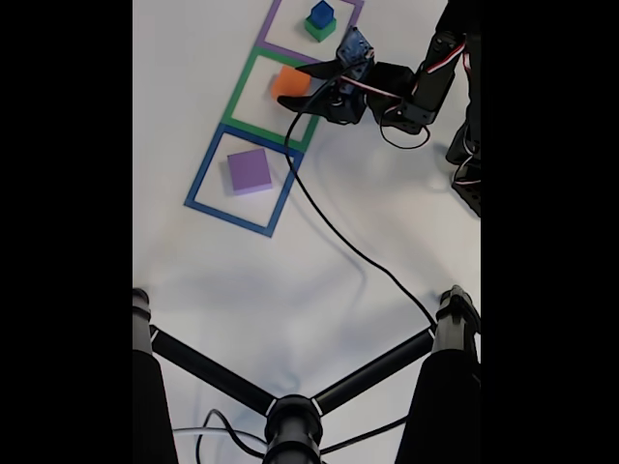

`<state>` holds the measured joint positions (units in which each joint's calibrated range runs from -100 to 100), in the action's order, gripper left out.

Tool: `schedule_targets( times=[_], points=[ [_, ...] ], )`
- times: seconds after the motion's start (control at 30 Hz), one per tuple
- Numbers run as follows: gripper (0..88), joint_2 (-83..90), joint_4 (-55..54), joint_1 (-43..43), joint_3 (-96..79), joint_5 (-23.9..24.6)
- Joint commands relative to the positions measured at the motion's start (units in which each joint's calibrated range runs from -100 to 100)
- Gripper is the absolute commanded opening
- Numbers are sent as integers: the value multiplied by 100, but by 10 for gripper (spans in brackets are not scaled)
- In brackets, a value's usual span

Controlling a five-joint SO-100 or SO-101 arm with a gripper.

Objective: Tower of hanoi

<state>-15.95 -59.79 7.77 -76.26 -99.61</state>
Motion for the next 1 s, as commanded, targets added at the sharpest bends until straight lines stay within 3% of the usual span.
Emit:
schedule_targets(
  times=[0.0, 0.37, 0.77, 0.97],
  points=[
    [117, 1251, 714, -110, -175, -39],
    [109, 4857, 6064, -301, 1052, -39],
    [101, 5794, 10864, -1063, 4523, -39],
    [101, 6131, 12677, -1635, 5877, -39]
  ],
)
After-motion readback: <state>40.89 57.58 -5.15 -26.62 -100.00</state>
